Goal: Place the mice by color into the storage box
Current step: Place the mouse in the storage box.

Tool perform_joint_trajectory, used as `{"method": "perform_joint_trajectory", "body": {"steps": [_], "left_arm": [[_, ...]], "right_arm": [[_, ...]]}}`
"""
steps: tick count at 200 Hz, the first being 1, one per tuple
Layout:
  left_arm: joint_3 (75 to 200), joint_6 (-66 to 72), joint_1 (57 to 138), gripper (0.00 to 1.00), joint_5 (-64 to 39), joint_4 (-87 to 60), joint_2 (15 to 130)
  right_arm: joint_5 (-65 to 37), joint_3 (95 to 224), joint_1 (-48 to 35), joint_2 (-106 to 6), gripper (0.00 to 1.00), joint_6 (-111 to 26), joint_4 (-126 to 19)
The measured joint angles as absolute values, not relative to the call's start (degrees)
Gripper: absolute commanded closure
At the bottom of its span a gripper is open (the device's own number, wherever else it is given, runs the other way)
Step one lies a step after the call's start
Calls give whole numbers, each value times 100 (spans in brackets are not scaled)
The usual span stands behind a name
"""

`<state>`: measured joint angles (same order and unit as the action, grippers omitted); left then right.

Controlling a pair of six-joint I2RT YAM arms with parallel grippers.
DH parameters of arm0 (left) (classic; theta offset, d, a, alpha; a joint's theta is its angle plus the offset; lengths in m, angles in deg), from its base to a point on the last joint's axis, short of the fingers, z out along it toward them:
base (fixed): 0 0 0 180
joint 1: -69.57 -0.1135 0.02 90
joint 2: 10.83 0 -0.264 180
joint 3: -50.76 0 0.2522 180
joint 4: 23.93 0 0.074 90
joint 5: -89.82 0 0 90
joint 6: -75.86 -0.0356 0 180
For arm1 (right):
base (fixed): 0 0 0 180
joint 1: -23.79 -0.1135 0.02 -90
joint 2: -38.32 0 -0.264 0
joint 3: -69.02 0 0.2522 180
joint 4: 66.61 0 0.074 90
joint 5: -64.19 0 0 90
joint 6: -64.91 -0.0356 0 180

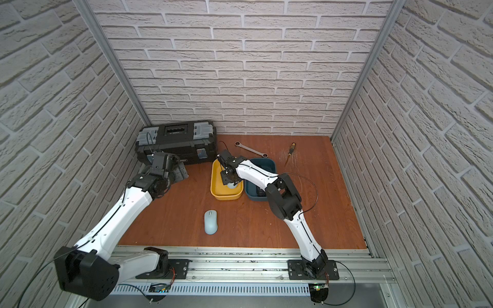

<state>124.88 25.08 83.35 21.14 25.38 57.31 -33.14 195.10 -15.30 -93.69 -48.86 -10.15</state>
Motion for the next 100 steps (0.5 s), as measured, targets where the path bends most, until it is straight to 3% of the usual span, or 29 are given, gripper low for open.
{"method": "perform_joint_trajectory", "body": {"steps": [100], "left_arm": [[12488, 2508, 8335, 2, 2112, 2501, 5753]], "right_arm": [[-3325, 20012, -1552, -8971, 31, -4842, -956]]}}
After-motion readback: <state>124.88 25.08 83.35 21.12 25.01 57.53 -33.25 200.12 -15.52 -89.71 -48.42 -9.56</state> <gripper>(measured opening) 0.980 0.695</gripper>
